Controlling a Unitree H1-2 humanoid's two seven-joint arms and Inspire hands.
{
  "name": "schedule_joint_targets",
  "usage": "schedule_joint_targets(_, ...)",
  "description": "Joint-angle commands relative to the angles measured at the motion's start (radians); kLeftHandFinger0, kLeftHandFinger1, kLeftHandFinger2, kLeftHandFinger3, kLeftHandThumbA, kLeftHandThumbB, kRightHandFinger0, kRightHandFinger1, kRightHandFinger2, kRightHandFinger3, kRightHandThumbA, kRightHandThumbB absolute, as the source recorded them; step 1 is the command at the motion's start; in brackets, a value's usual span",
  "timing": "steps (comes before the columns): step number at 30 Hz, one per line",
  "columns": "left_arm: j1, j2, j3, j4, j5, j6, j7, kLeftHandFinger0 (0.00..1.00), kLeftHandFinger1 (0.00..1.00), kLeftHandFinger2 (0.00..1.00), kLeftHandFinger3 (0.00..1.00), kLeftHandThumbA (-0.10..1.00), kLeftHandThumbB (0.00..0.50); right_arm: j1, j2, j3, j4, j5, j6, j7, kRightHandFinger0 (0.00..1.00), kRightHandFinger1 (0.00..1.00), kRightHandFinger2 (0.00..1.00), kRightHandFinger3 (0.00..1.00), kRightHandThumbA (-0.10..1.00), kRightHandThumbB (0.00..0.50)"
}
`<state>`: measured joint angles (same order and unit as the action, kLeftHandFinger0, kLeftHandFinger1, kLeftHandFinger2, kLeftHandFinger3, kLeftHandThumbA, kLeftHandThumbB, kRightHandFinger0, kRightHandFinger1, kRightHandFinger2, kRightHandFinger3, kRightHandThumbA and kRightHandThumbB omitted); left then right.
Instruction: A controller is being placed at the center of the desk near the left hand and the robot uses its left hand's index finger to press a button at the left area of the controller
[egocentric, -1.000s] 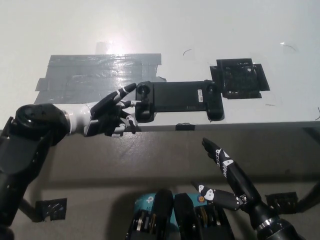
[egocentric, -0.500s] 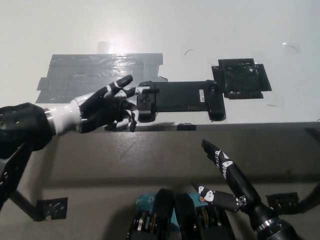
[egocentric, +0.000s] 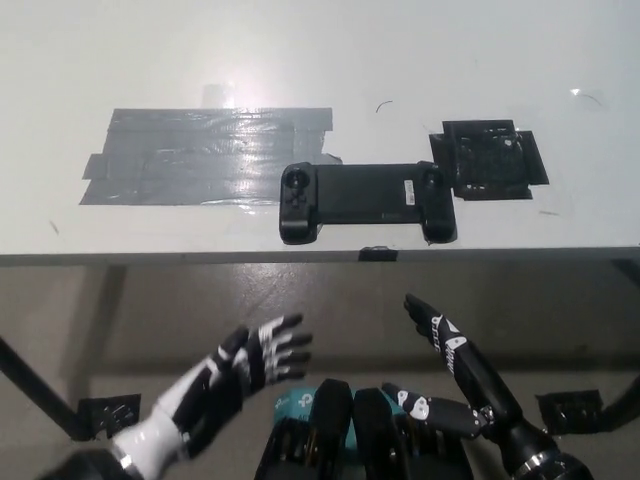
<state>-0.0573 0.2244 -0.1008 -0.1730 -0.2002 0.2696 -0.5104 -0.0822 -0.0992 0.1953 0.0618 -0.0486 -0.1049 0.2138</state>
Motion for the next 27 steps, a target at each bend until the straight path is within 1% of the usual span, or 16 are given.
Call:
schedule_joint_targets(1,0.092,-0.112,0.043,0.152,0.333,-0.536,0.349,1.0,1.0,1.0,1.0,1.0,0.299,0.031,0.02,0.002,-0.027,0.005,-0.08,-0.012,1.0,1.0,1.0,1.0,0.81,0.251)
schedule_joint_targets(2,0.087,-0.126,0.051,0.177,0.361,-0.594,0.383,1.0,1.0,1.0,1.0,1.0,0.298,0.029,0.026,0.0,-0.022,0.002,-0.087,-0.02,1.0,1.0,1.0,1.0,0.83,0.246)
schedule_joint_targets(3,0.082,-0.13,0.057,0.192,0.382,-0.625,0.406,1.0,1.0,1.0,1.0,1.0,0.289,0.022,0.034,-0.002,-0.016,0.002,-0.092,-0.026,1.0,1.0,1.0,1.0,0.84,0.253)
schedule_joint_targets(5,0.075,-0.131,0.05,0.208,0.424,-0.64,0.44,1.0,1.0,1.0,1.0,1.0,0.291,0.016,0.042,-0.01,-0.009,0.004,-0.104,-0.037,1.0,1.0,1.0,1.0,0.88,0.271)
schedule_joint_targets(9,0.056,-0.15,0.044,0.247,0.467,-0.668,0.492,1.0,1.0,1.0,1.0,1.0,0.284,0.005,0.039,-0.027,-0.012,0.002,-0.118,-0.052,1.0,1.0,1.0,1.0,0.92,0.273)
schedule_joint_targets(10,0.052,-0.162,0.043,0.265,0.494,-0.688,0.527,1.0,1.0,1.0,1.0,1.0,0.284,0.0,0.041,-0.032,-0.013,0.003,-0.123,-0.057,1.0,1.0,1.0,1.0,0.92,0.274)
schedule_joint_targets(11,0.05,-0.166,0.044,0.275,0.501,-0.7,0.537,1.0,1.0,1.0,1.0,1.0,0.272,-0.001,0.041,-0.033,-0.014,0.002,-0.124,-0.059,1.0,1.0,1.0,1.0,0.94,0.272)
schedule_joint_targets(12,0.047,-0.173,0.042,0.289,0.53,-0.721,0.571,1.0,1.0,1.0,1.0,1.0,0.241,-0.004,0.044,-0.035,-0.02,-0.002,-0.124,-0.065,1.0,1.0,1.0,1.0,0.95,0.279)
schedule_joint_targets(13,0.045,-0.175,0.04,0.296,0.546,-0.733,0.592,1.0,1.0,1.0,1.0,1.0,0.228,-0.007,0.047,-0.037,-0.02,-0.003,-0.125,-0.069,1.0,1.0,1.0,1.0,0.96,0.279)
schedule_joint_targets(14,0.041,-0.173,0.03,0.303,0.557,-0.74,0.621,1.0,1.0,1.0,1.0,1.0,0.213,-0.01,0.051,-0.041,-0.019,-0.002,-0.131,-0.074,1.0,1.0,1.0,1.0,0.96,0.282)
schedule_joint_targets(17,0.029,-0.163,-0.002,0.315,0.581,-0.74,0.679,1.0,1.0,1.0,1.0,1.0,0.195,-0.019,0.059,-0.052,-0.021,-0.004,-0.134,-0.089,1.0,1.0,1.0,1.0,0.99,0.289)
schedule_joint_targets(21,0.019,-0.15,-0.032,0.327,0.594,-0.74,0.718,1.0,1.0,1.0,1.0,1.0,0.181,-0.026,0.06,-0.057,-0.025,-0.007,-0.133,-0.091,1.0,1.0,1.0,1.0,1.0,0.301)
schedule_joint_targets(23,0.014,-0.144,-0.043,0.329,0.596,-0.74,0.728,1.0,1.0,1.0,1.0,1.0,0.183,-0.029,0.059,-0.058,-0.02,-0.004,-0.137,-0.089,1.0,1.0,1.0,1.0,0.99,0.285)
schedule_joint_targets(27,0.008,-0.138,-0.052,0.331,0.603,-0.74,0.734,1.0,1.0,1.0,1.0,1.0,0.181,-0.031,0.059,-0.058,-0.024,-0.004,-0.128,-0.087,1.0,1.0,1.0,1.0,0.98,0.284)
